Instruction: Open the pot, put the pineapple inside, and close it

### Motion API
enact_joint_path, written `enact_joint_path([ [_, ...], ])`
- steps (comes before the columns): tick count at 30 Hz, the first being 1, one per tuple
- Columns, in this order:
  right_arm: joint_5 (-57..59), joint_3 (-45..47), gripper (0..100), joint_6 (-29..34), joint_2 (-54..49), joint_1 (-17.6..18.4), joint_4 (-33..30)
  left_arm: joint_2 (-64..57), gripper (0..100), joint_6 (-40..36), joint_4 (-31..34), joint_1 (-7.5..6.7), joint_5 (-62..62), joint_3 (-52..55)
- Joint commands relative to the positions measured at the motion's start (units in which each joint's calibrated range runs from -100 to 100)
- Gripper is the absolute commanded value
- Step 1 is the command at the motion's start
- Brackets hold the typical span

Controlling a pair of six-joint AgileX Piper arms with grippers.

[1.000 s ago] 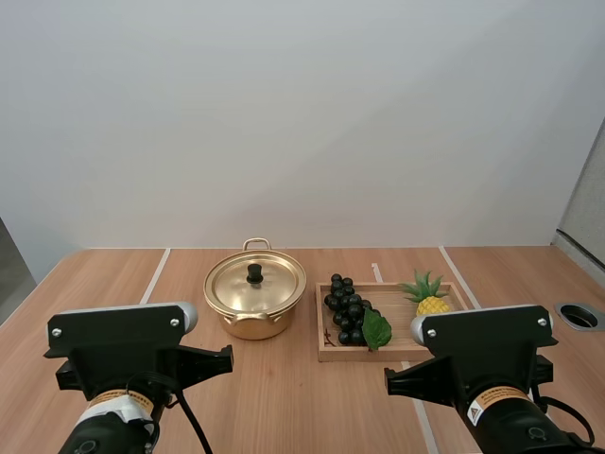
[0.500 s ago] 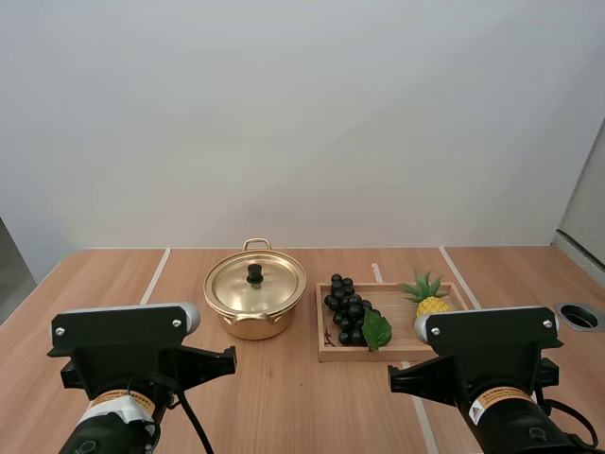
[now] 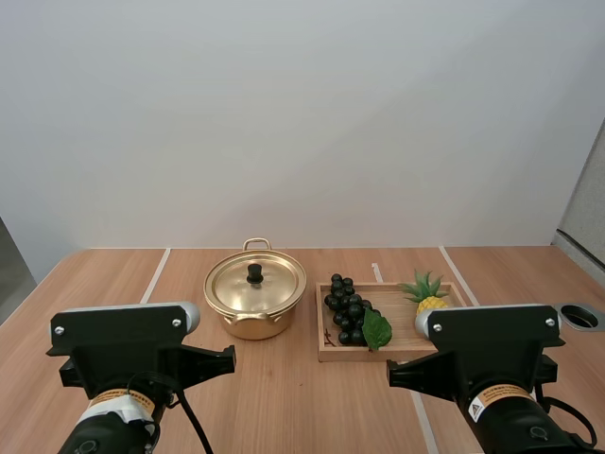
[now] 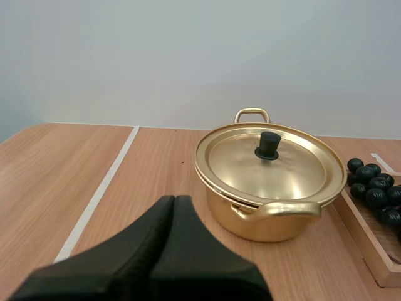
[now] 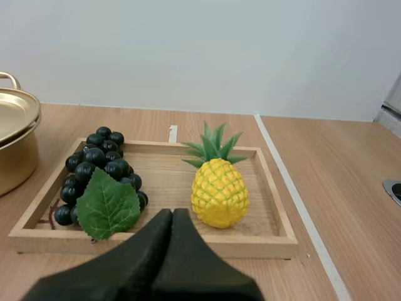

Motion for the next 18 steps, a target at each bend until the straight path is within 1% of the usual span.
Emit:
enact_joint_path([
  [1, -9.44, 0.0, 0, -0.01, -0.28, -0.19, -1.34, -0.3, 0, -0.62, 0.43, -0.09, -4.22, 0.04],
  [2, -15.05, 0.0, 0, -0.01, -0.28, -0.19, -2.78, -0.3, 0, -0.62, 0.58, -0.17, -8.55, 0.04],
  [3, -21.29, 0.0, 0, -0.01, -0.28, -0.19, -5.63, -0.3, 0, -0.62, 0.92, -0.17, -12.45, 0.04],
  [6, -38.61, 0.0, 0, -0.01, -0.28, -0.19, -11.63, -0.3, 0, -0.62, 3.47, -0.17, -29.62, 0.04],
  [10, -60.02, 0.0, 0, -0.01, -0.28, -0.19, -12.21, -0.3, 0, -0.52, 3.94, -0.17, -59.73, 0.04],
  [12, -70.57, 0.0, 0, -0.11, -0.28, -0.19, -11.94, -0.3, 0, 1.98, 3.94, -0.17, -72.27, 0.04],
  [14, -78.88, 0.0, 0, -2.22, -0.28, -0.19, -10.06, -0.3, 0, 5.26, 3.94, -0.17, -84.85, 0.04],
  [15, -83.17, -0.45, 0, -3.82, -0.28, -0.19, -7.6, -0.3, 0, 6.49, 3.55, -0.17, -90.23, 0.04],
  [17, -87.69, -3.03, 0, -5.83, -0.28, -0.19, -0.44, -0.3, 0, 9.55, 1.94, -0.17, -95.9, 0.04],
  [18, -87.1, -5.24, 0, -8.02, -0.28, -0.19, 5.28, -0.3, 0, 10.87, 0.34, -0.17, -96.31, 0.04],
])
